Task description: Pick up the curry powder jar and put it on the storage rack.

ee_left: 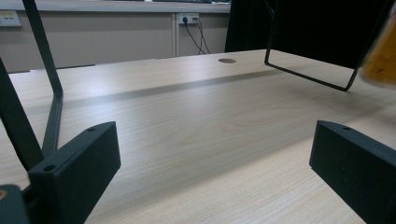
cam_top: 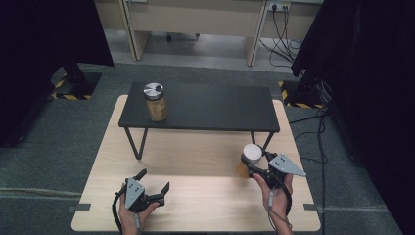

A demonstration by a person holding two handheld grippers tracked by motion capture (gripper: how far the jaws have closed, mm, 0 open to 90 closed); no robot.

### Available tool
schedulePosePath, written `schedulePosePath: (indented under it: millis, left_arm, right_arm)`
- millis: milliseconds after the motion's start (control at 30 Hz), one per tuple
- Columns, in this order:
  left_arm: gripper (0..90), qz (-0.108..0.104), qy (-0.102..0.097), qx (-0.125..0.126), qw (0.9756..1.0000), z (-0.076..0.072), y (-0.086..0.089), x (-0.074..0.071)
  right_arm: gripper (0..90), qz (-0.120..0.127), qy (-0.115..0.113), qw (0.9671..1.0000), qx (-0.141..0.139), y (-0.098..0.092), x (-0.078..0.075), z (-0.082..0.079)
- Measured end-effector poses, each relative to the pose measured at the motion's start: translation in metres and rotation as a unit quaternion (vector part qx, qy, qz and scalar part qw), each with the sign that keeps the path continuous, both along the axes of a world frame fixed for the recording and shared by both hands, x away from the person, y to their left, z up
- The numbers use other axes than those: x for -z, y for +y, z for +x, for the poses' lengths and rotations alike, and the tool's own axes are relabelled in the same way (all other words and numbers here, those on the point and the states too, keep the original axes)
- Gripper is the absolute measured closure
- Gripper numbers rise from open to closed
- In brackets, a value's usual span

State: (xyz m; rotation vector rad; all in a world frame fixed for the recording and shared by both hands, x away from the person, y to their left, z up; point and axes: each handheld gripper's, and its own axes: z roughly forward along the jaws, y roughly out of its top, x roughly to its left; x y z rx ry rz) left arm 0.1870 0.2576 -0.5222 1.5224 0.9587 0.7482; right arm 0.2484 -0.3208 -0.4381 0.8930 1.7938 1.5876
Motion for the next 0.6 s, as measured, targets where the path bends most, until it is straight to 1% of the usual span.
schedulePosePath:
  millis: [33,67,133,367,467,600]
  left_arm:
    - [1.2,0.0,0.0,0.0,1.0,0.0,0.0,0.0]
    - [1.2,0.0,0.0,-0.001,1.0,0.0,0.0,0.0]
    - [1.2,0.0,-0.001,-0.001,1.0,0.0,0.0,0.0]
    - [1.2,0.003,0.001,-0.001,1.0,0.0,0.0,-0.001]
    - [1.2,0.0,0.001,-0.001,1.0,0.0,0.0,0.0]
    - [1.2,0.004,0.002,-0.001,1.0,0.0,-0.001,-0.001]
  right_arm:
    - [34.0,0.0,0.0,1.0,0.0,0.0,0.0,0.0]
    - [34.0,0.002,-0.001,1.0,-0.001,-0.002,-0.007,-0.005]
    - [34.0,-0.001,-0.001,1.0,-0.004,-0.004,-0.017,-0.01]
    - [34.0,0.005,0.001,0.9999,-0.014,-0.01,-0.043,-0.022]
    - [34.0,0.005,-0.002,0.9998,-0.019,-0.011,-0.051,-0.026]
    - [34.0,0.004,-0.008,0.9998,-0.02,-0.009,-0.058,-0.03]
